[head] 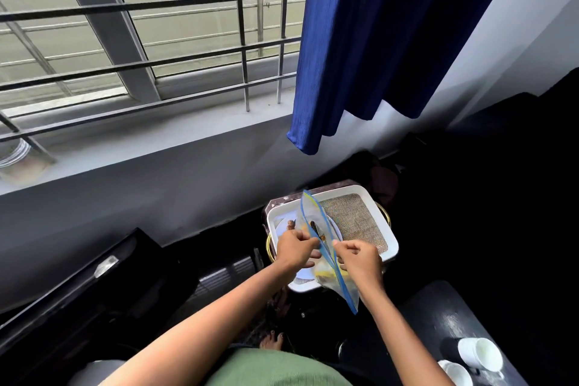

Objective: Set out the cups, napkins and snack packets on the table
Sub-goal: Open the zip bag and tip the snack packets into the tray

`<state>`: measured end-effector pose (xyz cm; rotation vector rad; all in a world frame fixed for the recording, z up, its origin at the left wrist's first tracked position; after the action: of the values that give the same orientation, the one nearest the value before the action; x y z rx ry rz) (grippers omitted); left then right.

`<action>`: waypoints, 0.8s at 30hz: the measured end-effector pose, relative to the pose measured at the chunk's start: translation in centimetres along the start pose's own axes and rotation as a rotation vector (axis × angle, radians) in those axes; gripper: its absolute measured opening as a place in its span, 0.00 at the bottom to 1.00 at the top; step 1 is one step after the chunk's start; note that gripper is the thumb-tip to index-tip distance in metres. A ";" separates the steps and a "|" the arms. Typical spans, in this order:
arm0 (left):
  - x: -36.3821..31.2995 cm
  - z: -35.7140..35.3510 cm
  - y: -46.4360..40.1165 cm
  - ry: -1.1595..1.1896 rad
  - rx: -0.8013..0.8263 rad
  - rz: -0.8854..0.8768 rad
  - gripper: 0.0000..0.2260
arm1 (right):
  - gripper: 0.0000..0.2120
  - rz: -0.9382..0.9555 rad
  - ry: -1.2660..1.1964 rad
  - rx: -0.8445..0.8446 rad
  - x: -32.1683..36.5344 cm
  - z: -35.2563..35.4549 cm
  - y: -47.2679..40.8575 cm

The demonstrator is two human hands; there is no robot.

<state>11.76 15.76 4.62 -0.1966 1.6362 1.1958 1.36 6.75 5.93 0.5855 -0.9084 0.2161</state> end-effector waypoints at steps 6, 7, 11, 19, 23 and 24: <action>-0.2 0.3 0.2 0.017 -0.043 -0.008 0.05 | 0.10 0.052 0.205 0.111 -0.5 -0.3 0.4; -0.1 0.2 0.5 0.016 -0.024 -0.006 0.05 | 0.10 0.063 0.227 0.094 -0.5 -0.2 0.4; 0.6 -1.3 1.7 -0.060 0.182 0.080 0.09 | 0.09 0.109 0.270 0.035 -0.4 0.1 0.1; 0.7 -1.0 1.2 -0.099 0.150 0.061 0.10 | 0.03 -0.011 0.067 0.140 -1.3 0.3 -0.6; 0.4 -0.7 0.8 -0.060 0.054 0.035 0.09 | 0.04 -0.060 0.007 0.007 -1.3 1.2 -1.5; 0.4 -0.4 0.6 -0.037 0.016 0.031 0.09 | 0.05 -0.072 -0.010 -0.038 -1.3 1.5 -1.6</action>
<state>10.94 15.88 4.68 -0.1390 1.6217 1.2022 0.23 4.65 5.00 0.5836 -0.8972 0.1308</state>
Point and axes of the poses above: each hand's wrist, its own y-axis away from the middle knuckle, its own z-axis out of the back of the hand, x = y × z, the point moved 2 cm from there along -y, towards the middle knuckle, and after that the axes turned 1 degree about -z, right-handed, at the moved point
